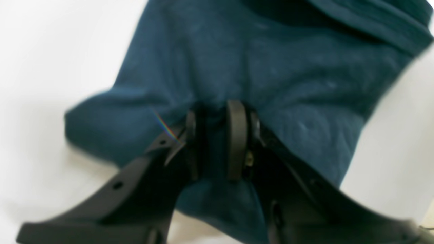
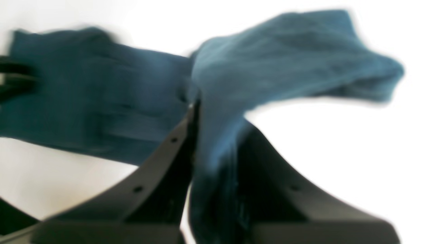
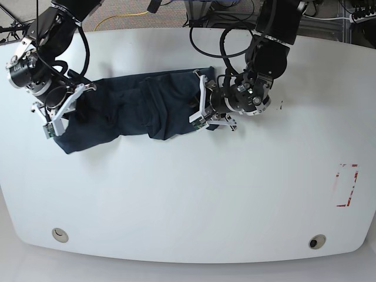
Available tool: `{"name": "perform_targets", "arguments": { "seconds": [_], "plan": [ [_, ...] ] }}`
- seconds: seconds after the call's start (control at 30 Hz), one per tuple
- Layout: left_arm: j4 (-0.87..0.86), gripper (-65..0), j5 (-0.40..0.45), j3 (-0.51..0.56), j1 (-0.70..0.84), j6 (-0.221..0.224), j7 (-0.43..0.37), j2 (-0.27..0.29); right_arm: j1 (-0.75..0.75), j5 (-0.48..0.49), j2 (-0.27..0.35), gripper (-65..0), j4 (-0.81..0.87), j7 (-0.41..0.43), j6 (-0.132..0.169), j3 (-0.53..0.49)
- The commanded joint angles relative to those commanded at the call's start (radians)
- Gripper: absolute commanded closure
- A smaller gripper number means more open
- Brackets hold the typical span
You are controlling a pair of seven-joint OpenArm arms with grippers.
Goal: Fold the T-shirt properly
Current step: 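Fold the strip end held by the right gripper over toward the left gripper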
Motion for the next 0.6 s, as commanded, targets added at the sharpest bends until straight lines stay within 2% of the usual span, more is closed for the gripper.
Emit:
{"name": "perform_targets", "arguments": {
  "seconds": [0.13, 0.23, 0.43, 0.53, 0.6],
  "plan": [
    [-0.04, -9.2, 0.0, 0.005, -0.015, 0.0, -0.002, 0.032, 0.005, 0.098, -0.058, 0.0, -0.002, 0.0, 0.0, -0.068],
    [-0.068, -9.2, 0.0, -0.003, -0.026, 0.002, -0.005, 0.058, 0.003, 0.135, -0.083, 0.0, -0.002, 0.0, -0.002, -0.104],
    [-0.094, -9.3, 0.0, -0.003, -0.028, 0.002, -0.005, 0.074, 0.006, 0.126, -0.132, 0.0, -0.005, 0.002, -0.004, -0.233],
    [-0.087, -9.3, 0.0, -0.003, -0.034, -0.002, -0.002, 0.075, 0.009, 0.074, -0.132, 0.0, -0.025, 0.047, -0.004, -0.301],
    [-0.064, -9.3, 0.0, -0.005, -0.032, -0.003, 0.0, 0.075, 0.008, 0.034, -0.123, -3.6, -0.026, 0.064, -0.004, -0.339]
  ]
}}
